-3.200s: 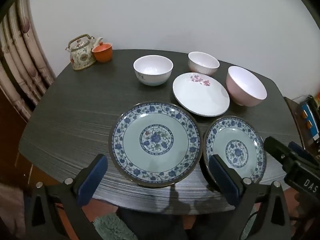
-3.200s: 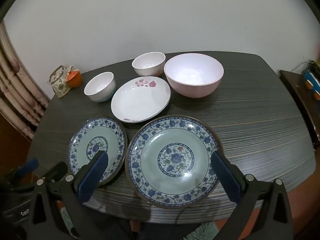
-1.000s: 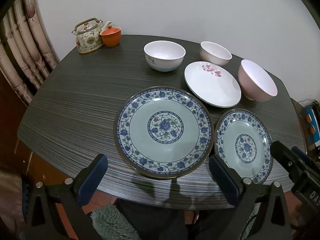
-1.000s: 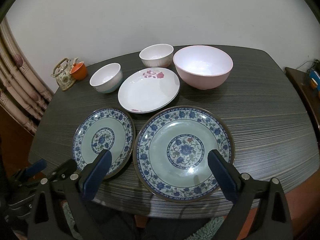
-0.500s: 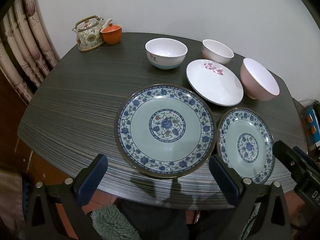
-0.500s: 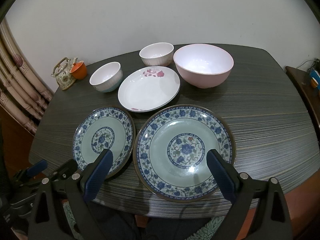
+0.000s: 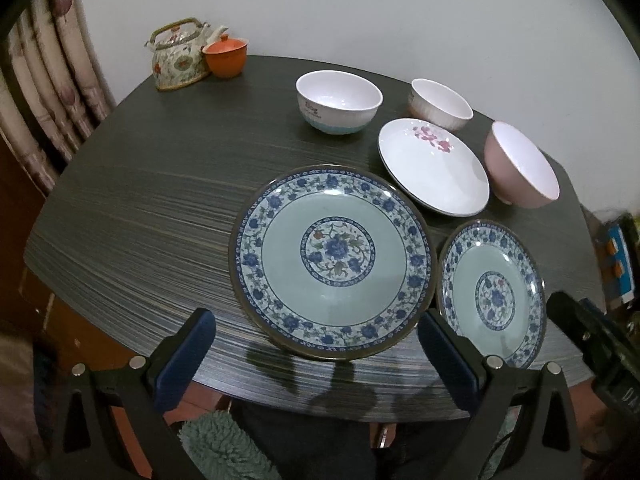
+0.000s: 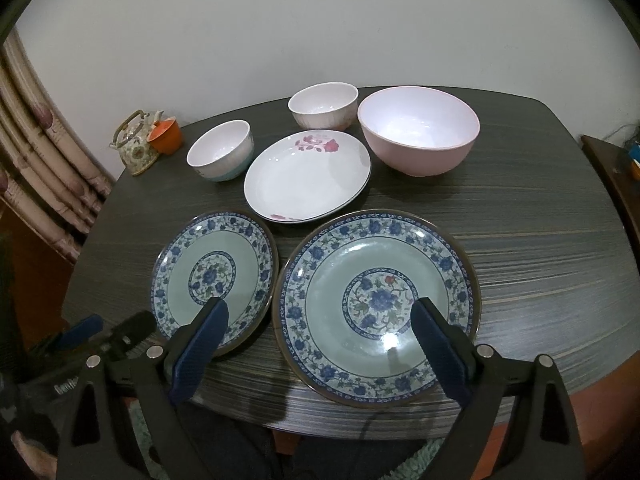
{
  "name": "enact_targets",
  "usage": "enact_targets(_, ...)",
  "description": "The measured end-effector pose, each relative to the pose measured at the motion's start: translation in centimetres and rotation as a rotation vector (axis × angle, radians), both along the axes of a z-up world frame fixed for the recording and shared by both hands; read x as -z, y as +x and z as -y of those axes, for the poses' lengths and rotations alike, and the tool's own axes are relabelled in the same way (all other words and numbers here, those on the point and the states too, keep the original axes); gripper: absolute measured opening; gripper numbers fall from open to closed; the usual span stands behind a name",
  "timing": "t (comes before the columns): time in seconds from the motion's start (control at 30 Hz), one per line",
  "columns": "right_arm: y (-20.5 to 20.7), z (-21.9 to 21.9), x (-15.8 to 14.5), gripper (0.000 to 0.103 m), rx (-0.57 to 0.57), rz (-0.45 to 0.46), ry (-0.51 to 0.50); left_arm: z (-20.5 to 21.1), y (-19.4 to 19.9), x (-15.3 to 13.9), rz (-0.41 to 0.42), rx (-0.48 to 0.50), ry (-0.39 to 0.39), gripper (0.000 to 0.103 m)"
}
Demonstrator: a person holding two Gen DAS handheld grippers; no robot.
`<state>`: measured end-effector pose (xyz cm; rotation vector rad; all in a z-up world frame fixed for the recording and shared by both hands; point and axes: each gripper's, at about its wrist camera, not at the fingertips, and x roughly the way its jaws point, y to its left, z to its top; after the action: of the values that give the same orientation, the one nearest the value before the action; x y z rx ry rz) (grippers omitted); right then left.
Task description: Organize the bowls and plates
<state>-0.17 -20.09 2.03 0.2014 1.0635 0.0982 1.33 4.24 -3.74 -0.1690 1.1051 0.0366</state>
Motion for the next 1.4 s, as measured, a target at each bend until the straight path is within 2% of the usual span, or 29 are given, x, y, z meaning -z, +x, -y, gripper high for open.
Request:
enact_targets(0.17, 0.7, -0.7, 0.3, 0.091, -0.045, -0.005, 0.003, -2.1, 0.7, 0.2, -0.004, -0.026, -0.045, 0.103)
enact_targets(0.37, 2.2, -1.2, 1.2, 0.091, -0.103, -0.049, 0.085, -5.3, 1.9, 0.6, -0.028, -0.051, -0.164, 0.103)
enact_targets(0.43, 3.0, -1.2, 1.7, 0.086, -0.124, -0.069, 0.149, -6.5, 2.4, 0.8, -0.029, -0.062, -0.2, 0.103)
enact_targets(0.53, 4.3, -1.5, 2.4, 0.085, -0.154, -0.1, 0.203, -7.9, 3.1, 1.1, -0.04, -0.075, -0.249, 0.103)
enact_targets(0.67, 5.9, -2.3, 3.7, 0.085, -0.193, -0.143, 0.218, -9.5, 4.4, 2.4, -0.084, -0.079, -0.365, 0.103)
enact_targets(0.87, 8.1, -3.5, 5.7, 0.082, -0.239, -0.216, 0.241, -11.1, 5.5, 4.3, -0.147, -0.108, -0.453, 0.102)
enact_targets(0.97, 9.3, -3.7, 6.5, 0.076, -0.254, -0.239, 0.268, -11.7, 6.0, 5.3, -0.18, -0.133, -0.476, 0.093)
enact_targets(1.17, 11.2, -4.4, 7.9, 0.072, -0.274, -0.269, 0.285, -11.9, 6.9, 6.6, -0.206, -0.131, -0.477, 0.075)
enact_targets(1.2, 11.5, -4.5, 8.2, 0.07, -0.277, -0.275, 0.295, -11.8, 7.0, 6.8, -0.209, -0.123, -0.484, 0.068)
enact_targets(1.3, 12.1, -4.5, 8.8, 0.061, -0.277, -0.295, 0.314, -11.5, 7.4, 7.2, -0.211, -0.107, -0.489, 0.063)
enact_targets(1.33, 12.3, -4.5, 8.9, 0.058, -0.278, -0.297, 0.318, -11.5, 7.5, 7.3, -0.21, -0.1, -0.49, 0.055)
enact_targets(1.4, 12.9, -4.7, 9.2, 0.056, -0.283, -0.302, 0.316, -11.4, 7.8, 7.6, -0.213, -0.096, -0.498, 0.05)
